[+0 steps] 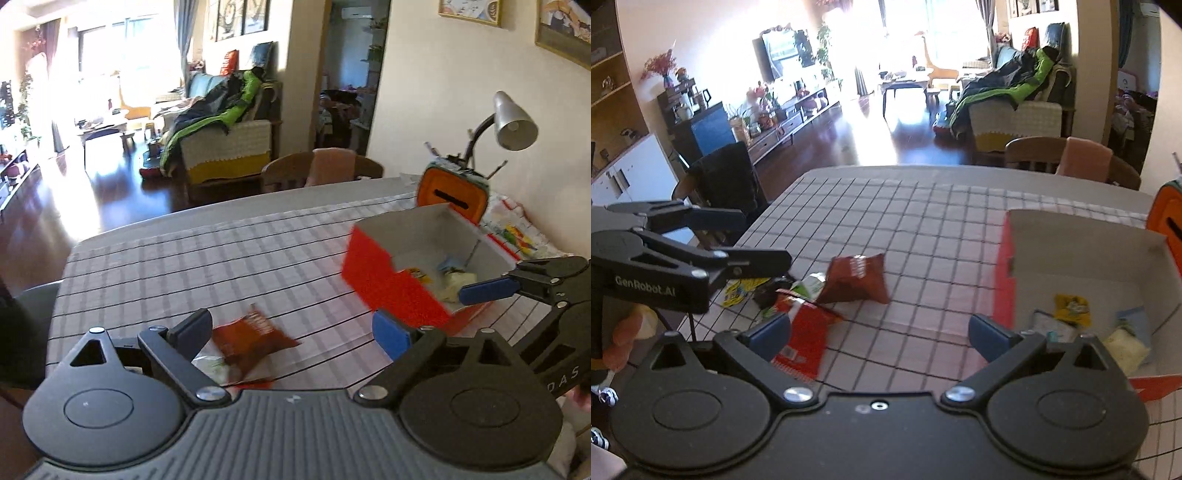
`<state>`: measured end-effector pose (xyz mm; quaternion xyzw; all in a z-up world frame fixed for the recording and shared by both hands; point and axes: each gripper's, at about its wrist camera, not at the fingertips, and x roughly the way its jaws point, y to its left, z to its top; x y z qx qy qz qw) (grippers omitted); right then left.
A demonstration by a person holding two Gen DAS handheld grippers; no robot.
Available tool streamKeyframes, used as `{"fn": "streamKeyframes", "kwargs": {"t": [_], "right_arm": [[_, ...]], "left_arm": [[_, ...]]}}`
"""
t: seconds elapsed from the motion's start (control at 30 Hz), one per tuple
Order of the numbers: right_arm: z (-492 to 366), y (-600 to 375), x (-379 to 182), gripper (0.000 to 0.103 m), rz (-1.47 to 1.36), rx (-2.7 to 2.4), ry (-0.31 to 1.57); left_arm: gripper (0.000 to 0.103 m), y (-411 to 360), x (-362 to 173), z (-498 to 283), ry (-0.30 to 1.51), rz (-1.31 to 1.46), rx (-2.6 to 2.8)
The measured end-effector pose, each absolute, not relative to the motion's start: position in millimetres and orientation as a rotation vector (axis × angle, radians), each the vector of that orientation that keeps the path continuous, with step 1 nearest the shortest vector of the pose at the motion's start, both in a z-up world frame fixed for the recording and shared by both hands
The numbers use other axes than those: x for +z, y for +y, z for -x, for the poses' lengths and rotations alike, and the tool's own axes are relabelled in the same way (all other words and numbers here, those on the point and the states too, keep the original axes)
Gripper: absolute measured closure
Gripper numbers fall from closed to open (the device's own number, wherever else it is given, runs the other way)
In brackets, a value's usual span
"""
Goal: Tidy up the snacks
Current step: 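Withdraw both open tools from the box back to the snack pile, then grasp the yellow Minion candy with the left tool while the right tool grasps the red chip bag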
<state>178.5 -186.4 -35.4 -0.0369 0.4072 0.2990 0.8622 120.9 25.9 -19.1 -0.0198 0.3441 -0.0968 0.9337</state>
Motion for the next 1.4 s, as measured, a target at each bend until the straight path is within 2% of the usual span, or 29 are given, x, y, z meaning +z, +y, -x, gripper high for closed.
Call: {"fn": "streamKeyframes", "kwargs": {"t": [0.4, 0.67, 1.2, 1.4], "right_arm": [[-176.7, -121.3, -71.5, 0.0, 0.072, 0.617, 0.987], [-180.0, -76.8, -100.7, 0.0, 0.102, 0.615, 1.05], [-210.5, -38.8, -142.7, 0.002, 0.025, 0.533, 1.191], [-213.6, -30.2, -150.9, 0.008, 0.027, 0.528, 1.211]], "left_arm": [[0.009, 112.2, -53.6, -104.3, 0.766, 0.049, -0.183], [0.009, 162.5, -96.6, -113.9, 0.906, 0.018, -0.208], [0.009, 203.2, -160.9, -152.5, 1.07, -0.029, -0.329], [0.01, 205.0, -172.0, -161.0, 1.09, -0.037, -0.353]]}}
